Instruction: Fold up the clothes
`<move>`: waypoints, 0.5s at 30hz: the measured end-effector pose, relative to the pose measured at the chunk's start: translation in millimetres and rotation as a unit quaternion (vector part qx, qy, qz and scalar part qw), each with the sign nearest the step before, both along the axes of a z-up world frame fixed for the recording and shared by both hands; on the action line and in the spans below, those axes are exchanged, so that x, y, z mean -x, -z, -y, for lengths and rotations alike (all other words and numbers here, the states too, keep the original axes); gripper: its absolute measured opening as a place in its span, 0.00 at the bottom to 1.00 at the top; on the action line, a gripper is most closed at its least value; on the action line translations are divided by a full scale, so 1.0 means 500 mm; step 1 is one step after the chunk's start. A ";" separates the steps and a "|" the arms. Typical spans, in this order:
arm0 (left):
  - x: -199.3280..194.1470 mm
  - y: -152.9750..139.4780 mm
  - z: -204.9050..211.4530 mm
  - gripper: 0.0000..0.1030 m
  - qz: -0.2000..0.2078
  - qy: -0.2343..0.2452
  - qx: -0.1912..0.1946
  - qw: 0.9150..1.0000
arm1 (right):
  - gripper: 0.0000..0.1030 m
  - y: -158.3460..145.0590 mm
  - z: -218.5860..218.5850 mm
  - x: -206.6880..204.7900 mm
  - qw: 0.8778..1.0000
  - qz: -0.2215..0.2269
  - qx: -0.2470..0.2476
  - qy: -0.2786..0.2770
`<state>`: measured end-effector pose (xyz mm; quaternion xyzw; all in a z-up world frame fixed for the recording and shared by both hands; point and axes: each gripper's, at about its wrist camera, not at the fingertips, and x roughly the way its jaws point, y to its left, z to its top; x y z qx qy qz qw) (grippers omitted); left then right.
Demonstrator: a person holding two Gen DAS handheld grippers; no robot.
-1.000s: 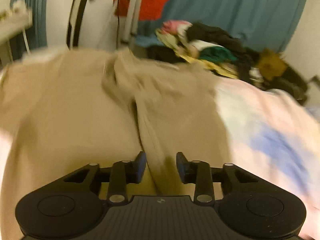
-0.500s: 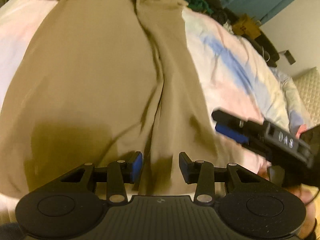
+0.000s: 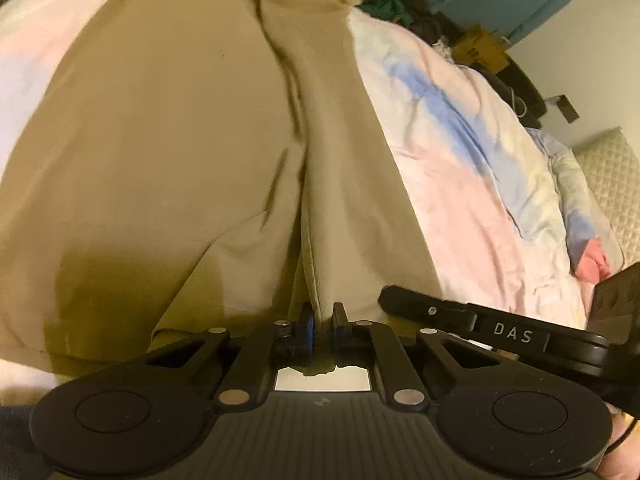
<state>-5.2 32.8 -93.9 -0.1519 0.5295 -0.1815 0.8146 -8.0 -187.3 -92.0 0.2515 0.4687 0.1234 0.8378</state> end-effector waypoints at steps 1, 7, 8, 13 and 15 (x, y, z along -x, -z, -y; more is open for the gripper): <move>0.007 -0.001 0.004 0.08 0.001 0.001 -0.006 1.000 | 0.07 -0.007 -0.006 0.005 1.000 0.004 0.014 -0.006; 0.005 0.032 0.035 0.09 -0.012 -0.001 -0.034 0.999 | 0.07 0.022 -0.026 0.000 0.997 -0.022 0.069 -0.016; 0.006 0.035 0.038 0.10 -0.012 -0.001 -0.037 0.999 | 0.07 0.019 -0.029 0.001 0.997 -0.020 0.073 -0.016; 0.041 -0.023 0.025 0.25 0.028 -0.010 -0.047 0.998 | 0.10 -0.031 -0.026 0.032 0.996 0.015 0.084 0.002; 0.059 -0.066 0.017 0.40 0.049 -0.018 -0.048 0.997 | 0.10 -0.060 -0.020 0.045 0.996 0.029 0.083 0.011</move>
